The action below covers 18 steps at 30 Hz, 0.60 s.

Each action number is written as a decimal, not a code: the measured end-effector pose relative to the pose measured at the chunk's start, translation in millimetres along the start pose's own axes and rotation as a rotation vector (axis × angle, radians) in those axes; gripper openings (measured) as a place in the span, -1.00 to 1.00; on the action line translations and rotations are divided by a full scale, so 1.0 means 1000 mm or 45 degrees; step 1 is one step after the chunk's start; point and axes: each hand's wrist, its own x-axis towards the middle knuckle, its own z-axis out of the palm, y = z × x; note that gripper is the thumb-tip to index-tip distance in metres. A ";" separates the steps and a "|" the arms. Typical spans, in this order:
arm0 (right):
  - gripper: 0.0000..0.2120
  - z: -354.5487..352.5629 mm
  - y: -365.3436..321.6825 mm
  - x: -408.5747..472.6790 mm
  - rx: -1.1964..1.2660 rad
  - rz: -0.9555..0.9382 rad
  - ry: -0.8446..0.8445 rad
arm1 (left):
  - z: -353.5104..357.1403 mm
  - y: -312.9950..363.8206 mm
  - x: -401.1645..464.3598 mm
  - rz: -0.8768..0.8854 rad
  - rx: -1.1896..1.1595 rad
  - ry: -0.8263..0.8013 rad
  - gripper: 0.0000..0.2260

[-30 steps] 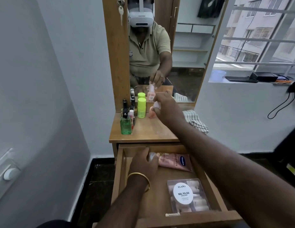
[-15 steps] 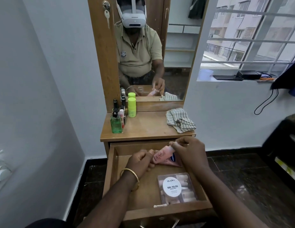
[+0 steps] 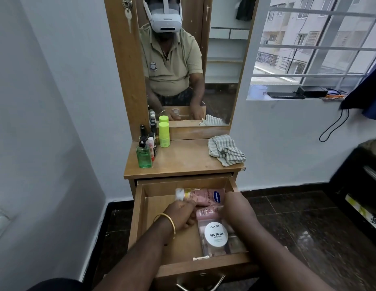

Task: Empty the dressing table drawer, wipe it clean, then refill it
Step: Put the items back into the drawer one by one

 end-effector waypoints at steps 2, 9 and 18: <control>-0.89 0.001 0.000 0.002 -0.064 -0.006 -0.008 | 0.001 0.000 0.000 -0.002 0.009 -0.004 -0.53; -0.87 -0.009 -0.014 0.001 -0.258 -0.098 -0.010 | 0.002 0.006 -0.007 0.000 0.034 -0.098 -0.58; -0.54 -0.071 -0.116 0.025 0.084 -0.585 0.334 | -0.027 0.021 -0.007 0.275 -0.319 0.585 -0.62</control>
